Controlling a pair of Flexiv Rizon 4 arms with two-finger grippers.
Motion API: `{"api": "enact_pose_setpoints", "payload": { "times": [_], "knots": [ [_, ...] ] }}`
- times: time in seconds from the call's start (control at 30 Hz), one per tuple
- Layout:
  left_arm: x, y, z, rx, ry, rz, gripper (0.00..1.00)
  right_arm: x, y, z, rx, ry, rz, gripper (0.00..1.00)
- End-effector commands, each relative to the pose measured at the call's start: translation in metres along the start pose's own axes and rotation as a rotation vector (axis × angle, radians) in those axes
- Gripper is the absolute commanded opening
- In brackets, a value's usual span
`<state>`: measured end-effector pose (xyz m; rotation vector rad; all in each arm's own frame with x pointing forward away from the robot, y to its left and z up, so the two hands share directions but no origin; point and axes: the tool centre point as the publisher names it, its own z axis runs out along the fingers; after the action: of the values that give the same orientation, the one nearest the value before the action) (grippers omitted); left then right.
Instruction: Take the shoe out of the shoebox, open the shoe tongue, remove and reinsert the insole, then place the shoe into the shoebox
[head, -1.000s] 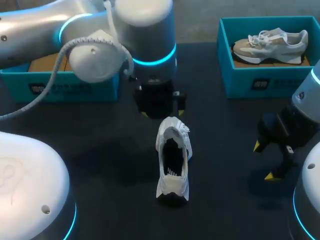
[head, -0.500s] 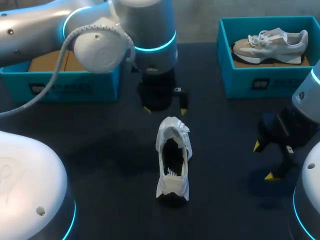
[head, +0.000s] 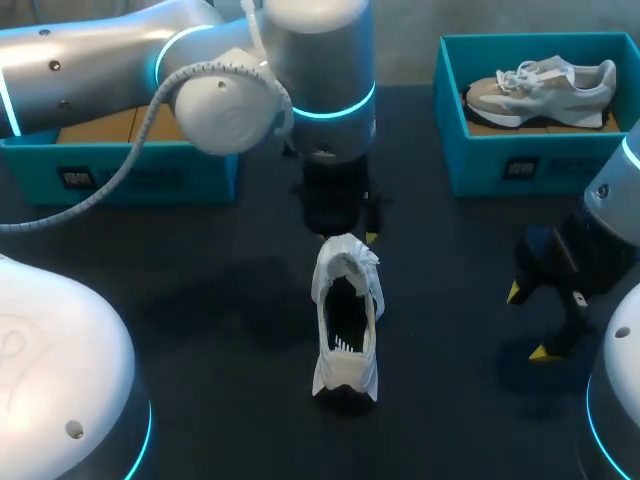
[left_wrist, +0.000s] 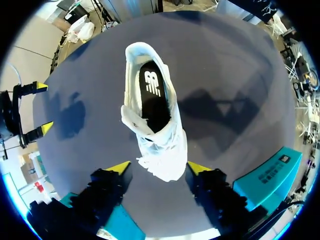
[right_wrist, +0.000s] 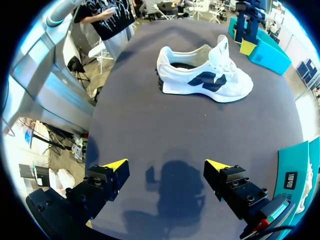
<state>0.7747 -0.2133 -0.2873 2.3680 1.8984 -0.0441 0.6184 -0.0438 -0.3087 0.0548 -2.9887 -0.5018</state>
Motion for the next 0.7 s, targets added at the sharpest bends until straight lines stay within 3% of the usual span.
{"api": "enact_pose_setpoints", "payload": {
  "times": [0.03, 0.4, 0.7],
  "knots": [
    [-0.001, 0.002, 0.01, 0.012, 0.003, -0.024, 0.5, 0.001, 0.0, 0.001, 0.002, -0.002, 0.0, 1.0],
    [-0.004, -0.024, 0.02, 0.043, -0.02, -0.039, 0.44, 0.001, 0.0, 0.001, 0.002, -0.002, 0.0, 1.0],
    [0.006, -0.051, 0.029, 0.064, -0.033, -0.095, 0.39, 0.001, 0.0, 0.001, 0.002, -0.002, 0.0, 1.0]
  ]
}}
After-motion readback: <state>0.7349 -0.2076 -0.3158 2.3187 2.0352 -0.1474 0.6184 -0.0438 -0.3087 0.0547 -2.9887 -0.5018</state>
